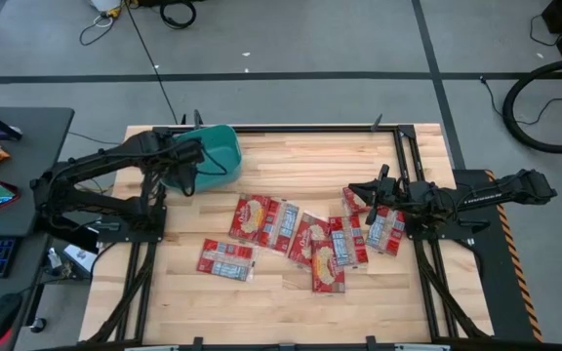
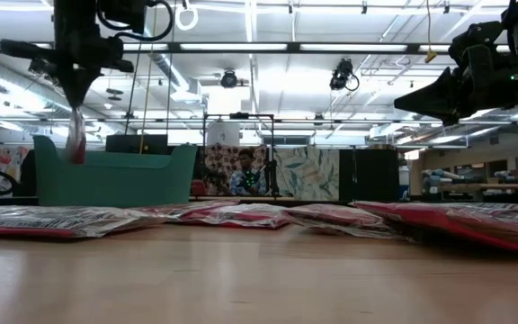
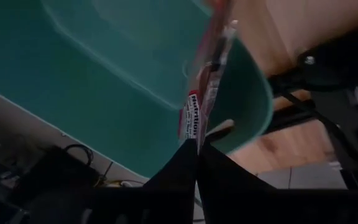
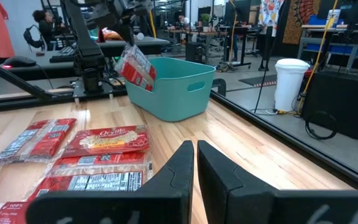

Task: Sort popcorn bags into baskets
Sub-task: Put the red popcorn bag into the green bin

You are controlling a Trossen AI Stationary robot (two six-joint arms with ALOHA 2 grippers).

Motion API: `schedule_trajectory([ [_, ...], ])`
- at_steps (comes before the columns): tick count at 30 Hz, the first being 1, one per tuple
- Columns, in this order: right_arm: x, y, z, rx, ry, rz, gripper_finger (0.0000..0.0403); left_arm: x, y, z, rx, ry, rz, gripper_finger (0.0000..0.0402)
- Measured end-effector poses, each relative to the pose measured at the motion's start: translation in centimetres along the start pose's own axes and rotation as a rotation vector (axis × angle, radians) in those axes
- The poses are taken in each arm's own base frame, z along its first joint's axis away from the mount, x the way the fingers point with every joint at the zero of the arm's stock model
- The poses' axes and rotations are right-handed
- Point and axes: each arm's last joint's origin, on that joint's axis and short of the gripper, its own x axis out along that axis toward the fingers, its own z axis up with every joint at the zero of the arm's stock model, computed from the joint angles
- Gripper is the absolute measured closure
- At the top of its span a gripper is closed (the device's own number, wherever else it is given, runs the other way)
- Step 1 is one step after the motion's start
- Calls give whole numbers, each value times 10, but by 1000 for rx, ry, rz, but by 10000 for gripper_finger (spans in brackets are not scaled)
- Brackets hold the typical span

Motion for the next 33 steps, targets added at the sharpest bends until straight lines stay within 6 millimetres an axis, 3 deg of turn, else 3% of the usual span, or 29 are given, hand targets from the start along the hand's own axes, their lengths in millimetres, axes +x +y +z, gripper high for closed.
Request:
schedule_trajectory([
  [13,0,0,0,0,0,0,377,28,4,13,-91,19,111,258],
  [20,0,0,0,0,0,0,377,26,10,11,-167,60,213,186],
  [25,0,0,0,0,0,0,377,22,12,12,-214,5,253,174],
  [33,0,0,0,0,0,0,377,22,12,17,-293,-128,197,193],
])
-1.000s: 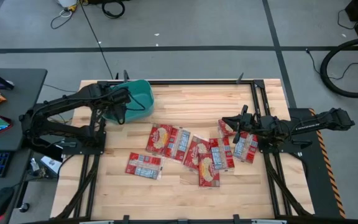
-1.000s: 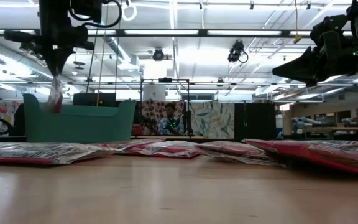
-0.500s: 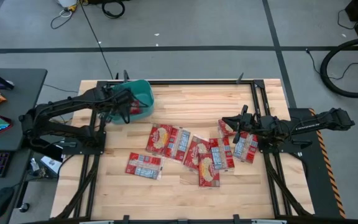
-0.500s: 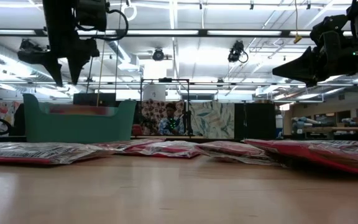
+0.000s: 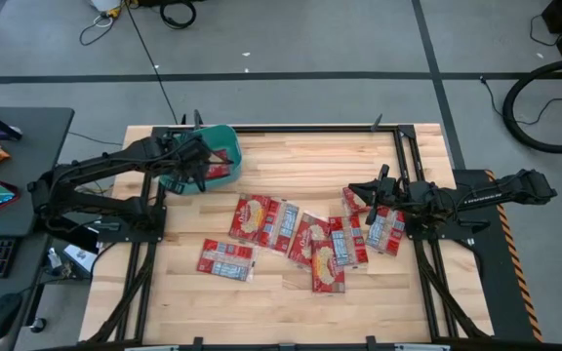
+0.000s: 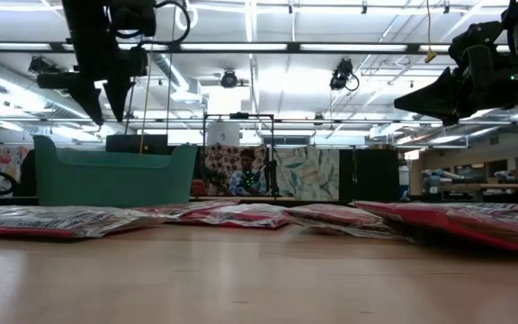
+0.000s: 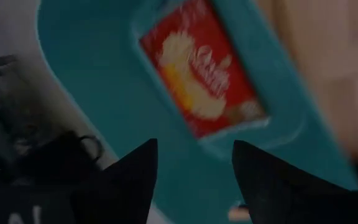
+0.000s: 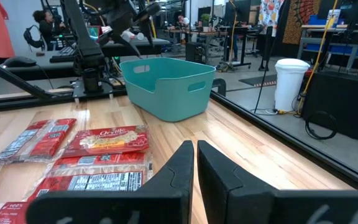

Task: Sort popcorn bags into baskets
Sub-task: Put the red popcorn bag into the green bin

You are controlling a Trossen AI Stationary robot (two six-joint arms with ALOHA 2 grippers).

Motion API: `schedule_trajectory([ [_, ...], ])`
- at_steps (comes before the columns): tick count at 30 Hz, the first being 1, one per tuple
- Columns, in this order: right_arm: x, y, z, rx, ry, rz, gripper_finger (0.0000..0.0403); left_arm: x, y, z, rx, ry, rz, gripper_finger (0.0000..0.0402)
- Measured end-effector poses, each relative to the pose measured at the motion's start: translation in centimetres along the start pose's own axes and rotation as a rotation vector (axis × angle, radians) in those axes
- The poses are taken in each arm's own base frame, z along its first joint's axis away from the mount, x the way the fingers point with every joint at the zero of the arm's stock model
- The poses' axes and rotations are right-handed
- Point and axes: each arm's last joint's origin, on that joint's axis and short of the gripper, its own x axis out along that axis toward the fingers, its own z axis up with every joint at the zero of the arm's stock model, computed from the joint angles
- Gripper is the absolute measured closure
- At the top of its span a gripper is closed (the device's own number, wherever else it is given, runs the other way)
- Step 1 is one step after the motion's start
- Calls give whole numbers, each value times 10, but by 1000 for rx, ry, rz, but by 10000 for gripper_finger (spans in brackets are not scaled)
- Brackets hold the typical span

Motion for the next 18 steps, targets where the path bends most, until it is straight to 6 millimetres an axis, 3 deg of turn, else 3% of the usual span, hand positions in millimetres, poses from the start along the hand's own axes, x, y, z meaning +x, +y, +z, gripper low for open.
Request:
schedule_trajectory([
  [10,0,0,0,1,0,0,377,-8,-9,23,-348,-250,-159,203],
  [18,0,0,0,0,0,0,377,-15,-21,40,-539,-291,-232,203],
])
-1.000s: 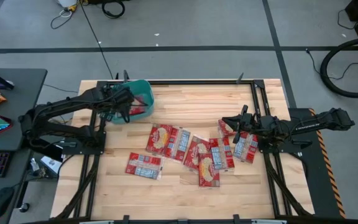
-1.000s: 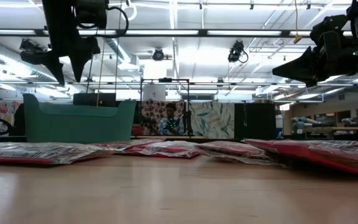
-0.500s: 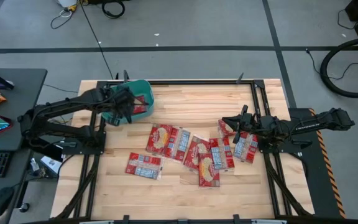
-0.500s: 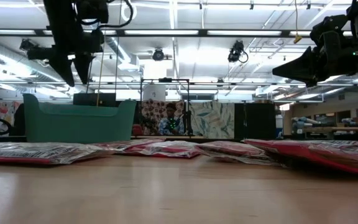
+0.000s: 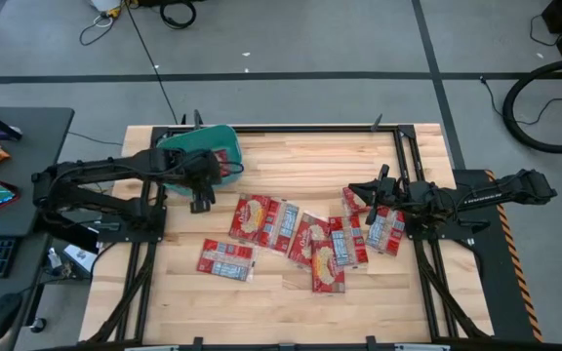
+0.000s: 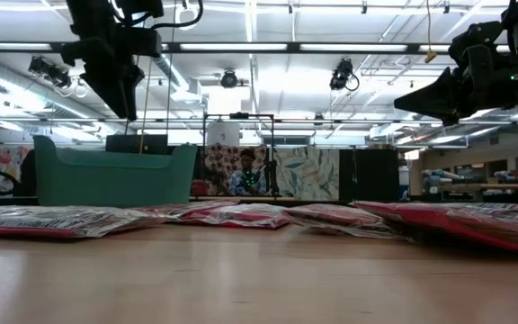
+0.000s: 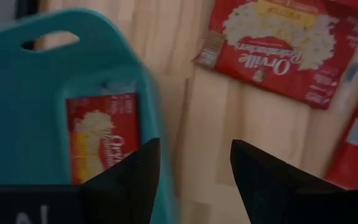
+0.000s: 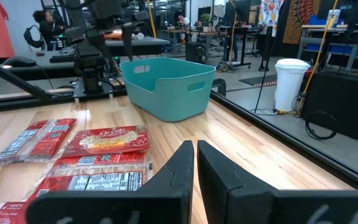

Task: Sort popcorn bags into baskets
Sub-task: Put the red popcorn bag into the green bin

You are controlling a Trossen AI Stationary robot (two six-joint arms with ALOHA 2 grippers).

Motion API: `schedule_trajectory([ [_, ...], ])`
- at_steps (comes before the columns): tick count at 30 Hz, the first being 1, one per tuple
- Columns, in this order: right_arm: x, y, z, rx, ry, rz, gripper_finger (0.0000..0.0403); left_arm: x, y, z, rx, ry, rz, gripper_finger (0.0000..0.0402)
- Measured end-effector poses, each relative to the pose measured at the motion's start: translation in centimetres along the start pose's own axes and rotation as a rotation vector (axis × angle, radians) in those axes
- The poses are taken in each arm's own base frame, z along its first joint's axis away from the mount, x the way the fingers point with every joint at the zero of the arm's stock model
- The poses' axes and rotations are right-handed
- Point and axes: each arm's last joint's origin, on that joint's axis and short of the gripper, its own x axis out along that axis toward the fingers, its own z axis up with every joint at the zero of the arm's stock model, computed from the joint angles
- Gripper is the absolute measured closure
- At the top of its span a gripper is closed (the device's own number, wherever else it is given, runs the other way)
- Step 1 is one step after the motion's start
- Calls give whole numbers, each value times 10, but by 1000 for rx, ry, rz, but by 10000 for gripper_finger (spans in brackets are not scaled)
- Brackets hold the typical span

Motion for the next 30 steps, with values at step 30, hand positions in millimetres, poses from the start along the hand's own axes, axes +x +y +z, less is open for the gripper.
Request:
schedule_trajectory([
  [30,0,0,0,0,0,0,377,92,-59,58,128,74,-67,203],
])
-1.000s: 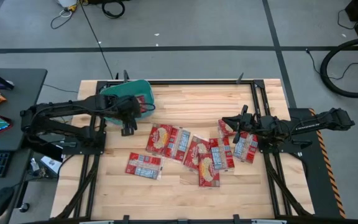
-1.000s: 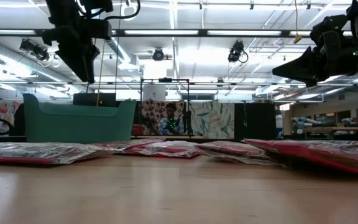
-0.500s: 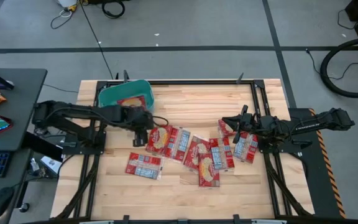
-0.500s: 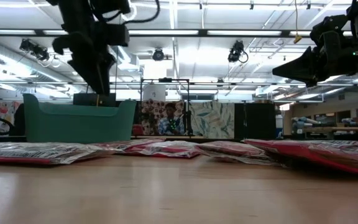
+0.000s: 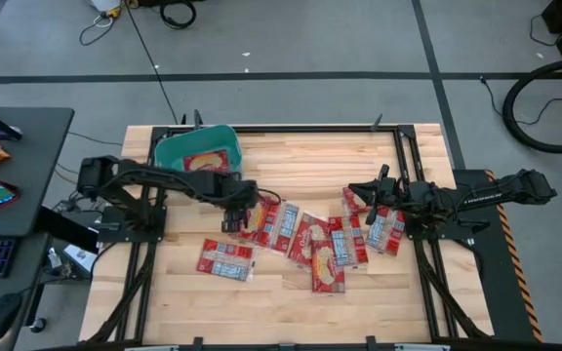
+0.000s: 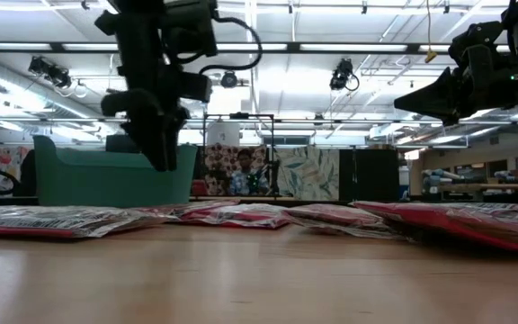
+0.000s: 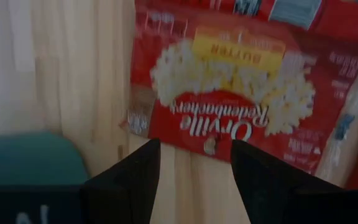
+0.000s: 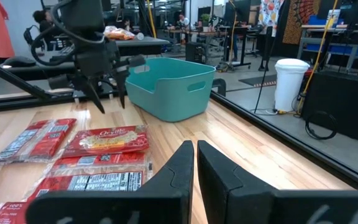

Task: Sort popcorn bags into baskets
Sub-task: Put the red popcorn bag into the green bin

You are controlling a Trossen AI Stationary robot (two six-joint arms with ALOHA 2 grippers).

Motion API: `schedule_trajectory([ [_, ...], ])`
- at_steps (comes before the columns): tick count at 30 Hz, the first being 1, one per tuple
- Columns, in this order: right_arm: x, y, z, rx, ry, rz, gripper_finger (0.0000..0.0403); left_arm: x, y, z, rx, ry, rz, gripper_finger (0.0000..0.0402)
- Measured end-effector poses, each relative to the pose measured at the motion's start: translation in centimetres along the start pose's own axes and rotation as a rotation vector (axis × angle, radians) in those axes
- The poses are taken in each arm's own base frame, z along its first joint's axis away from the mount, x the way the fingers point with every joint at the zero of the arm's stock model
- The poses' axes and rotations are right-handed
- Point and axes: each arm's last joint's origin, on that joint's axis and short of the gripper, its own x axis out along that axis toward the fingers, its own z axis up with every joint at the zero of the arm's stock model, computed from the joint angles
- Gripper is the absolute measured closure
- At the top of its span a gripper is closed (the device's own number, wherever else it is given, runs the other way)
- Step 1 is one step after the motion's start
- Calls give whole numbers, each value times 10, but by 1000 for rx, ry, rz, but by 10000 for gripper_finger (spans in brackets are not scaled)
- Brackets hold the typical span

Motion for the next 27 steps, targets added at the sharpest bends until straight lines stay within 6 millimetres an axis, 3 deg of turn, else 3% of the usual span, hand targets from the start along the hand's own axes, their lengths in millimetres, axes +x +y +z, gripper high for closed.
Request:
schedule_trajectory([
  [12,0,0,0,1,-1,1,377,12,29,36,45,-52,37,203],
  [27,0,0,1,3,-6,7,377,48,71,53,21,-41,-62,203],
])
